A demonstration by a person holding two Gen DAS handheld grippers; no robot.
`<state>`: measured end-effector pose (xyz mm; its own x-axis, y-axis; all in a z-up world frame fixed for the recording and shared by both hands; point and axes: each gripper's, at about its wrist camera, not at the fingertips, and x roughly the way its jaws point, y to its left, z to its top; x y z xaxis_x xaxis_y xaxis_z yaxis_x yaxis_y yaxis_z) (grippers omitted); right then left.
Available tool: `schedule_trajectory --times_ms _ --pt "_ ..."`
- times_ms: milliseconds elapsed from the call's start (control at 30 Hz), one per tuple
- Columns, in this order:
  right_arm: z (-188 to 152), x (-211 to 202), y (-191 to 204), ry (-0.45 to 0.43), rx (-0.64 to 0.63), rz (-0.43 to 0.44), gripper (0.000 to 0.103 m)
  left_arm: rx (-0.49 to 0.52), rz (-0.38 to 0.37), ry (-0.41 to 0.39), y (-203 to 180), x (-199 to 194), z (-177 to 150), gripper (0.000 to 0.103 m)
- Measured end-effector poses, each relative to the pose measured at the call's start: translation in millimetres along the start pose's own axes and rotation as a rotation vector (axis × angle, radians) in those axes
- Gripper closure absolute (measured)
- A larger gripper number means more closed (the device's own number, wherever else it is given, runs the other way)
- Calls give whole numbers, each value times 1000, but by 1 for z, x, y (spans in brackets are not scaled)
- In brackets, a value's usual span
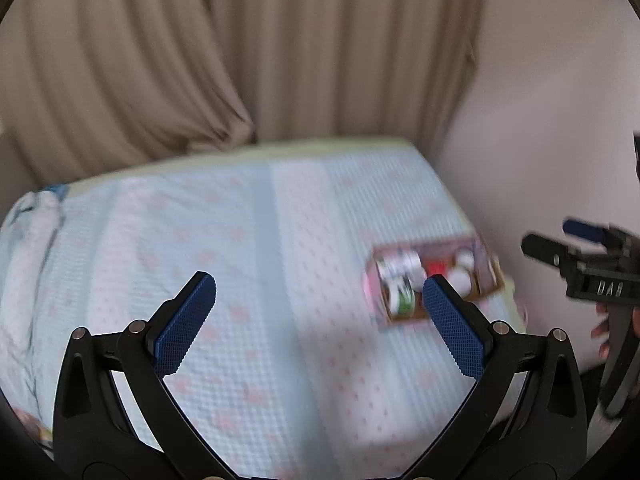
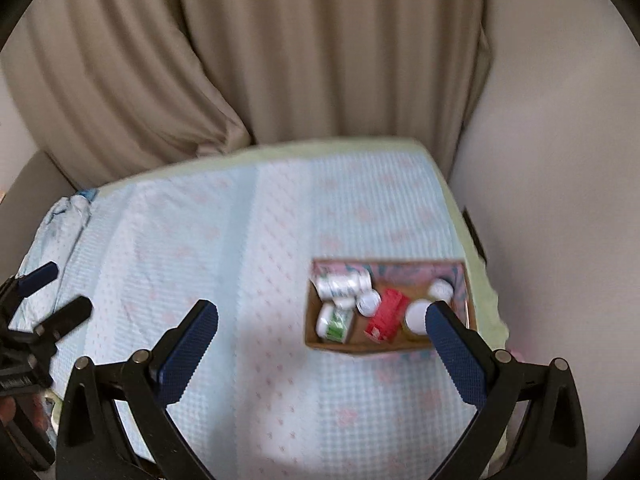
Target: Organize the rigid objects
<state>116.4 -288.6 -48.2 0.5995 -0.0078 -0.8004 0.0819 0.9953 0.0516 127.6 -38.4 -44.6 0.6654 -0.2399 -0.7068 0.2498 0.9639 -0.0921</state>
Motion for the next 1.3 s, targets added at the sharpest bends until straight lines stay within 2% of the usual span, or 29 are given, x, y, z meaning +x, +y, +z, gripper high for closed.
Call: schedule_trajectory --times_ms 233,367,433,633,833,1300 --pt "9 -69 35 -200 -51 -14 0 -28 126 -300 11 -98 12 0" --pt "10 -109 44 -340 -60 -31 0 -16 167 -421 8 -127 13 0" --pt "7 -124 47 -404 -70 -46 0 -17 175 -454 9 -135 10 0" --pt "-3 -134 46 -494 -67 -83 0 -27 169 -475 13 -137 5 0" --pt "-4 -137 47 -515 -74 -78 0 -35 192 -470 15 -134 3 0" --pt "-2 -133 44 -521 -66 -64 0 -29 188 -449 9 -133 2 0"
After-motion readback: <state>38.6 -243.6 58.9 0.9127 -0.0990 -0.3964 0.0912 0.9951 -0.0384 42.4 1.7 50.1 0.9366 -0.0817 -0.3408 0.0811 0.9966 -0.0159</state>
